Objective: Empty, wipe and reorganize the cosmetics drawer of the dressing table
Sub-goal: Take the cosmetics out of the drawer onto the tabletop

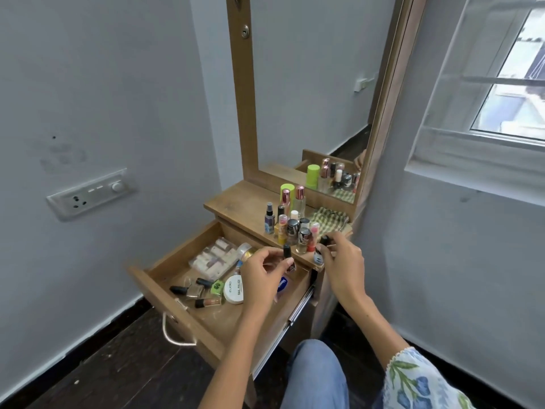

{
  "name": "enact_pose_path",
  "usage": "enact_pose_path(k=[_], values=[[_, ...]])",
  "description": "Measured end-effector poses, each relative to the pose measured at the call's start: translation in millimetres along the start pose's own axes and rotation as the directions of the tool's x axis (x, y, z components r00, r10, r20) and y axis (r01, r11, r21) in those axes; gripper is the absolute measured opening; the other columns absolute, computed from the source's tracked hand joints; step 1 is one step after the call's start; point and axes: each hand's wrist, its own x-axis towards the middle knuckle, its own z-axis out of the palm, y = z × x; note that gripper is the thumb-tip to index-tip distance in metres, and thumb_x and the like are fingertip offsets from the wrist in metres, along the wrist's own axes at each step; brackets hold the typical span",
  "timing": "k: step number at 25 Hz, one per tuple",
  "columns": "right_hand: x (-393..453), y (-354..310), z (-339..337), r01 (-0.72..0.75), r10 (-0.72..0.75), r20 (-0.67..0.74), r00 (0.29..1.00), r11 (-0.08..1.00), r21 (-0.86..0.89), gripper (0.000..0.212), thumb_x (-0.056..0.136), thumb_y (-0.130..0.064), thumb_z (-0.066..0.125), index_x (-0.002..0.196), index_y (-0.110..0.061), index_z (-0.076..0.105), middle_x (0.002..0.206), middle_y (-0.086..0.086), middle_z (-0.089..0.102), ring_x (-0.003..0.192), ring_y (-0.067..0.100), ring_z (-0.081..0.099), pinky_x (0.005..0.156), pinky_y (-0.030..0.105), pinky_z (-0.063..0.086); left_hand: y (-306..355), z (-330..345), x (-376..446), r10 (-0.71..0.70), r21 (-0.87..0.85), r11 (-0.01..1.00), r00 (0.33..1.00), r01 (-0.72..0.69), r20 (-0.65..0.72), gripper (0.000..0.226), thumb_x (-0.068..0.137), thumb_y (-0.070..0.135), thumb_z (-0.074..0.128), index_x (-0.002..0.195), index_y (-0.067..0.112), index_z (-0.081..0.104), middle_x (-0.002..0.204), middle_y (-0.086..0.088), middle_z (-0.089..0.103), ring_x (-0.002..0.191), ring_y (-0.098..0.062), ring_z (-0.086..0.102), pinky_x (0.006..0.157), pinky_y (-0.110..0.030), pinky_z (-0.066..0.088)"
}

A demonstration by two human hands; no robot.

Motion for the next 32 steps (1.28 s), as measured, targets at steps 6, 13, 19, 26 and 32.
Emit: enact_pose_path(k=[6, 13, 19, 26, 32], values=[[-3.5, 3.0, 13.0, -0.024, 0.038, -0.083, 0.996, 0.986, 0.164, 0.019, 0.085, -0.007, 0.069, 0.102, -0.01, 0.061, 0.098, 0.003, 0.067, 0.085, 0.016, 0.062, 0.072, 0.026, 0.052, 0.1, 15.1, 10.1, -0.037, 0.003, 0.999, 0.998, 0.037, -0.045, 0.015, 0.077, 0.016, 0.076, 0.09, 0.019, 0.069, 0.084, 0.012, 0.069, 0.08, 0.001, 0.064, 0.073, -0.018, 0.051], [1.9, 6.0, 19.3, -0.077, 0.099, -0.083, 0.992, 0.968, 0.238, 0.025, 0.084, -0.006, 0.07, 0.108, -0.008, 0.063, 0.102, 0.003, 0.064, 0.086, 0.013, 0.06, 0.074, 0.022, 0.048, 3.4, 42.3, 20.7, -0.068, 0.007, 0.998, 0.993, 0.069, -0.101, 0.02, 0.076, 0.02, 0.078, 0.094, 0.015, 0.071, 0.087, 0.005, 0.071, 0.085, -0.006, 0.065, 0.078, -0.02, 0.051], [2.1, 17.0, 19.9, -0.088, 0.106, -0.057, 0.993, 0.965, 0.249, 0.029, 0.083, 0.0, 0.069, 0.11, -0.005, 0.065, 0.105, 0.007, 0.067, 0.09, 0.021, 0.066, 0.081, 0.04, 0.058, 1.3, 56.0, 23.3, -0.049, 0.01, 0.999, 0.994, 0.05, -0.097, 0.022, 0.077, 0.016, 0.076, 0.099, 0.012, 0.072, 0.092, 0.001, 0.071, 0.085, -0.006, 0.065, 0.069, -0.006, 0.046], [4.8, 20.4, 20.5, -0.079, 0.097, -0.067, 0.993, 0.971, 0.225, 0.029, 0.08, -0.004, 0.074, 0.108, -0.006, 0.067, 0.101, 0.006, 0.068, 0.088, 0.017, 0.067, 0.079, 0.038, 0.058, -5.7, 66.0, 22.9, 0.081, 0.146, 0.988, 0.982, -0.056, -0.171, 0.026, 0.078, 0.015, 0.075, 0.103, 0.009, 0.071, 0.094, 0.007, 0.066, 0.077, 0.007, 0.055, 0.066, 0.0, 0.041], [3.5, 20.6, 19.0, -0.062, 0.076, -0.065, 0.995, 0.979, 0.195, 0.025, 0.08, -0.007, 0.075, 0.104, -0.01, 0.067, 0.099, 0.003, 0.068, 0.086, 0.015, 0.066, 0.077, 0.038, 0.058, -13.9, 69.4, 18.4, 0.096, 0.09, 0.993, 0.968, -0.077, -0.23, 0.017, 0.075, 0.014, 0.078, 0.092, 0.012, 0.073, 0.086, 0.005, 0.067, 0.076, -0.001, 0.062, 0.066, -0.004, 0.046]])
